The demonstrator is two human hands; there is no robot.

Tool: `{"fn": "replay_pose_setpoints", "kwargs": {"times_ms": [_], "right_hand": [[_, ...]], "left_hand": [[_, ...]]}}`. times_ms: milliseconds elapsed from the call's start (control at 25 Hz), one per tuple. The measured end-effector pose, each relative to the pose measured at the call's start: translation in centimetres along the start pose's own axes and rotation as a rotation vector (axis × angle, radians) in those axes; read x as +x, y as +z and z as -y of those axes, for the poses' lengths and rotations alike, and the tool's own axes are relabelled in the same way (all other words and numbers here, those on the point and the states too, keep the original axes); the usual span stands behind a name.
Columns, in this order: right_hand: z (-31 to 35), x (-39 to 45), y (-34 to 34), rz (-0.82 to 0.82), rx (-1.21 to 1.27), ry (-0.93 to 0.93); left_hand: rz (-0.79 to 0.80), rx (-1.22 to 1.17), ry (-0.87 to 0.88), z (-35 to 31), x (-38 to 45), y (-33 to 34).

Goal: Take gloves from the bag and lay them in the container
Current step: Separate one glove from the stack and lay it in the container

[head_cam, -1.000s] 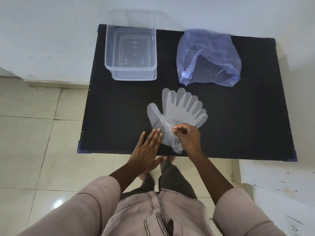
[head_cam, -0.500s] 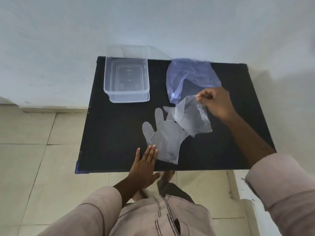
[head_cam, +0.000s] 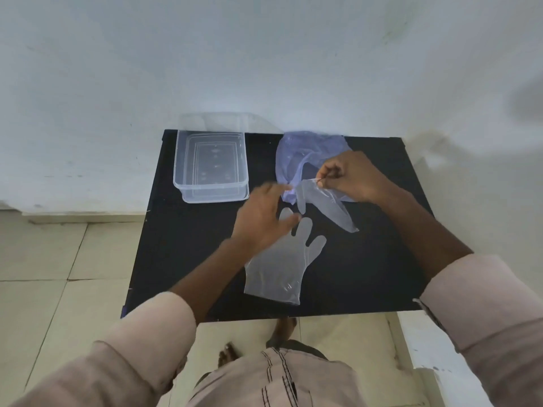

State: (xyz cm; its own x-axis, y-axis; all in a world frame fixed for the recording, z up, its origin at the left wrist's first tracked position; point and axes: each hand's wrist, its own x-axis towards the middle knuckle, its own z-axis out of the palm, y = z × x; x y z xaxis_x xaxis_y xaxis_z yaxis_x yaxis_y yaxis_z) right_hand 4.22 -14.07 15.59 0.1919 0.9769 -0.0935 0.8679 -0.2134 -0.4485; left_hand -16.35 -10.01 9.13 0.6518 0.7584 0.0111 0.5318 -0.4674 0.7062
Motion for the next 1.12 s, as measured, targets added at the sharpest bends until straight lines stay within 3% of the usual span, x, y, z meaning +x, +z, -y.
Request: {"fn": "replay_pose_setpoints", "kwargs": {"times_ms": [80,320,440,520,560,640,720,880,1120], "right_hand": [[1.2,-0.1,-1.2,0.062,-0.017,-0.071],[4.5,-1.2,-4.9,0.151,-0.05,-0.138],[4.3,-2.4,-5.6,-0.039,0.041,-0.018],[3.5,-4.8,-5.3,-0.201,0.334,0.132],[3.3,-6.1,-4.9,-0.214,0.491,0.192],[3.5,-8.2,-2.9,-0.153,0.577,0.283],[3.9,-8.6,-0.2,-0.211,0.574,0.325],[5.4,-7.1,2.0,-0.524,0.842,0.34],[7.9,-5.4,0.3,-0.424,0.771,0.209]], "left_hand": [[-0.05,-0.144,0.086,-1.9,2.9,-2.0],[0.284,-0.289,0.023,-4.5,6.0,-5.1],[0.236,-0.42,-0.042,-4.4,5.7,-5.9],[0.179,-0.493,-0.099,-4.0,5.5,-6.6],[0.154,-0.518,-0.121,-3.6,5.5,-7.1],[0.13,-0.569,-0.149,-3.1,5.2,-8.0],[0.123,-0.647,-0.171,-2.9,4.7,-8.8],[0.122,-0.74,-0.231,-1.7,4.0,-9.7],[0.157,-0.555,-0.088,1.9,2.8,-11.8]]}}
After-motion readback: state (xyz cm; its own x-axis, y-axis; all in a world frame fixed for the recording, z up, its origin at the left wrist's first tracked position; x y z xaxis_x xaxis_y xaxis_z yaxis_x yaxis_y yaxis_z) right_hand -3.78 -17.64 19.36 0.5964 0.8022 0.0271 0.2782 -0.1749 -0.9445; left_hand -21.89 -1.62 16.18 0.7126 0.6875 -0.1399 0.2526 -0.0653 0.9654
